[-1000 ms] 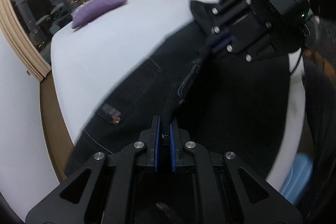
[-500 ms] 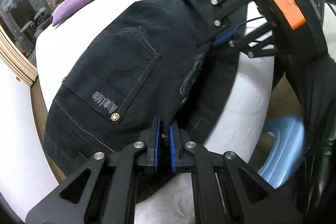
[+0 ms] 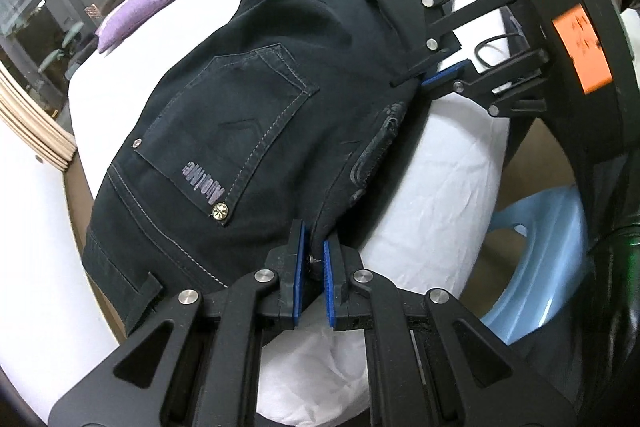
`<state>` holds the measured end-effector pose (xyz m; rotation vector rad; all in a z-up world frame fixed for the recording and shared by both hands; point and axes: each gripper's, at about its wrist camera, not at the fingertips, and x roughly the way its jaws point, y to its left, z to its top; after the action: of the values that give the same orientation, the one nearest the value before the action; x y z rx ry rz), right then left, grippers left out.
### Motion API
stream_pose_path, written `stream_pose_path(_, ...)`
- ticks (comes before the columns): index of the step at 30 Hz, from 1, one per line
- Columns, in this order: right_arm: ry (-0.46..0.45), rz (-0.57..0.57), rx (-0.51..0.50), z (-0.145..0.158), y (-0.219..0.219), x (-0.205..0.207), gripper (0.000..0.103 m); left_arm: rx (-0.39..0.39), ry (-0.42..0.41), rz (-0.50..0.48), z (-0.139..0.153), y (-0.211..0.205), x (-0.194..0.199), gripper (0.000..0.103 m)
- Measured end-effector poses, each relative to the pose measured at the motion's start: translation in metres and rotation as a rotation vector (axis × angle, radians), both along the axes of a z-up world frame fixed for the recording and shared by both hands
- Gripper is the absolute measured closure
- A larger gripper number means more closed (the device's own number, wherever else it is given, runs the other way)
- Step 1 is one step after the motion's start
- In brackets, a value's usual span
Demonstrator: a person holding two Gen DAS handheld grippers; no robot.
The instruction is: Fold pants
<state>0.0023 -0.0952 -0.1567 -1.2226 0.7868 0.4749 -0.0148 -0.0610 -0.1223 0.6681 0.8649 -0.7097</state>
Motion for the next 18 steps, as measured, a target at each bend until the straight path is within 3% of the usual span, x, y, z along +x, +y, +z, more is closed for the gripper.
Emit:
stream_pose_path(6, -0.017, -0.036, 0.011, -0.006, 0.006, -0.008, 0.094, 0.049, 0.022, -0.024, 0.001, 0.0, -0.003, 0.086)
stream_pose_path(9, -0.025, -0.055, 0.017, -0.007, 0.009, -0.005, 0.094, 0.052, 0.086, -0.027, 0.011, 0.01, -0.003, 0.081)
stream_pose_path(11, -0.025, -0.067, 0.025, -0.007, 0.01, -0.002, 0.094, 0.021, 0.11, -0.015, 0.023, 0.016, -0.001, 0.081)
stream_pose_path(15, -0.027, -0.09, 0.042, -0.008, 0.01, 0.004, 0.093, -0.142, 0.078, 0.064, 0.049, 0.015, 0.015, 0.081)
stream_pose_path(18, -0.042, -0.118, 0.059, -0.009, 0.015, 0.001, 0.093, -0.202, 0.06, 0.152, 0.037, -0.005, 0.043, 0.081)
